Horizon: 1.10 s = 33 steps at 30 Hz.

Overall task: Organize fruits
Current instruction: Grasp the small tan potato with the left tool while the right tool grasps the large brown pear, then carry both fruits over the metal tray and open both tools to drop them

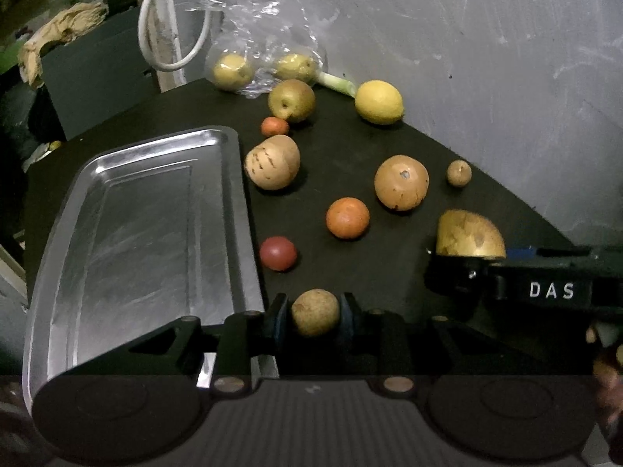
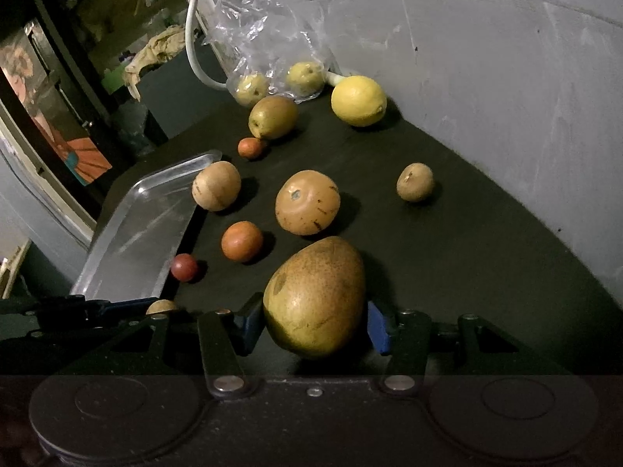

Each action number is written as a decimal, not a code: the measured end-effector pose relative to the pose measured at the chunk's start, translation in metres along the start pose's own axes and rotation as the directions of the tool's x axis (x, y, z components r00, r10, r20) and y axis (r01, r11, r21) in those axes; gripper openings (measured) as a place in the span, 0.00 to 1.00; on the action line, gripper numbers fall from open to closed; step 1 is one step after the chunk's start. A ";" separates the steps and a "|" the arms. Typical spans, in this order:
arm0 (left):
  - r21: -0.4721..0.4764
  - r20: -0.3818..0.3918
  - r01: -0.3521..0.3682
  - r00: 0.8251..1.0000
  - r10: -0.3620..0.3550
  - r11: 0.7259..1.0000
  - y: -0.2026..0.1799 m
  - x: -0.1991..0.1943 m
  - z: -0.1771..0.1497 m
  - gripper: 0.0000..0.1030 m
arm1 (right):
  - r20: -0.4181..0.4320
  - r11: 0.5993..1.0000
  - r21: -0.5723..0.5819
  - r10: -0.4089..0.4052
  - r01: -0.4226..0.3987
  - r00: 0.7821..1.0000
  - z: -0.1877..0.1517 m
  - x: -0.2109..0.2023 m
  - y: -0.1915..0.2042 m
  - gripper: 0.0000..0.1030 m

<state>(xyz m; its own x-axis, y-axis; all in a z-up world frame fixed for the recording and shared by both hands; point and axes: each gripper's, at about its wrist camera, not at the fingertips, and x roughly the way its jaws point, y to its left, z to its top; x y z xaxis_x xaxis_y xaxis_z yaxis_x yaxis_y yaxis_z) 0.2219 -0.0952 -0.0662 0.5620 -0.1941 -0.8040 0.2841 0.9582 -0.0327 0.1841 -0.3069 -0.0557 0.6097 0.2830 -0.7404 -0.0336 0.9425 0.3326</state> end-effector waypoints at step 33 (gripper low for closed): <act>-0.303 0.088 -0.124 0.984 0.157 0.945 0.176 -0.004 0.051 0.30 | 0.050 0.982 -0.055 0.184 -0.181 0.982 0.062 0.043 0.107 0.53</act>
<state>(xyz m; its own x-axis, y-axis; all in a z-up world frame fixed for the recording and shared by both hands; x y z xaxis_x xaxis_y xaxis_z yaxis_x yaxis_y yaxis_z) 0.3092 0.0632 -0.0380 0.6658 -0.0592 -0.7438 -0.0361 0.9931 -0.1114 0.2563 -0.2051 -0.0161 0.6319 0.4425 -0.6363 -0.1872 0.8838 0.4287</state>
